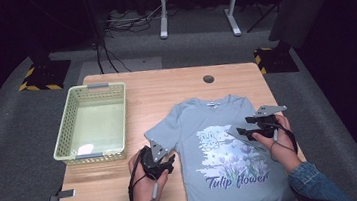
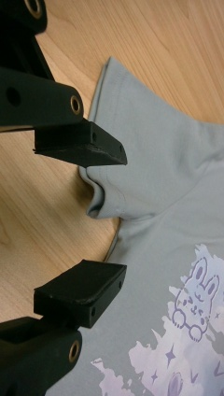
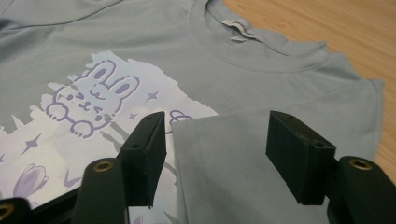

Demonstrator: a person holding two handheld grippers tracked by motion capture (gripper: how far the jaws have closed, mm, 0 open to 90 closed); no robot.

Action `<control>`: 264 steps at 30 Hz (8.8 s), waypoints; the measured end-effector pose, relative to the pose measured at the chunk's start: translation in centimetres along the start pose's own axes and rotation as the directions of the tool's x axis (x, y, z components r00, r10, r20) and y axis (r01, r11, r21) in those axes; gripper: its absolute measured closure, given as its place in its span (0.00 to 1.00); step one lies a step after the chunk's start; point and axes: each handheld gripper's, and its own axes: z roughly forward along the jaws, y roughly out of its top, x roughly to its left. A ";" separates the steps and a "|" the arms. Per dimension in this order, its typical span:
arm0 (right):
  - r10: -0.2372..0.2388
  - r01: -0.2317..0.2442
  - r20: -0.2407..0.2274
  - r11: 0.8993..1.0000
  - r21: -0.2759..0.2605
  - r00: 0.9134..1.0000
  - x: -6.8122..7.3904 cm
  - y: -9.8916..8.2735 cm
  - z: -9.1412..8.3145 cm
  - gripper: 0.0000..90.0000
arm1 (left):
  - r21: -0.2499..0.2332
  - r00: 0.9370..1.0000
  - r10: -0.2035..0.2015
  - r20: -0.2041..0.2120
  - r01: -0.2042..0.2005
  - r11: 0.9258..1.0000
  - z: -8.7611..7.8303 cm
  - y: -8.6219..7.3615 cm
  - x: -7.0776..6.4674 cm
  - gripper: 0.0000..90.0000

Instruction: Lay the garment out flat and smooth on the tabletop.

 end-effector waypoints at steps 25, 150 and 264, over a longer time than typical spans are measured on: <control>-0.071 0.075 -0.031 0.989 0.124 0.997 0.9 -0.1 3.9 0.97 | -0.002 1.000 -0.011 0.000 0.011 1.000 -0.2 -0.2 0.6 0.45; 0.073 -0.073 -0.002 0.994 0.082 0.997 0.3 -6.4 -1.0 0.37 | 0.095 0.985 0.036 0.171 -0.053 0.994 5.7 1.2 -1.7 0.39; 0.156 -0.162 0.096 0.985 0.057 0.983 -2.3 -11.9 -7.1 0.22 | 0.124 0.999 -0.039 0.015 0.037 0.992 -4.7 -7.0 6.4 0.24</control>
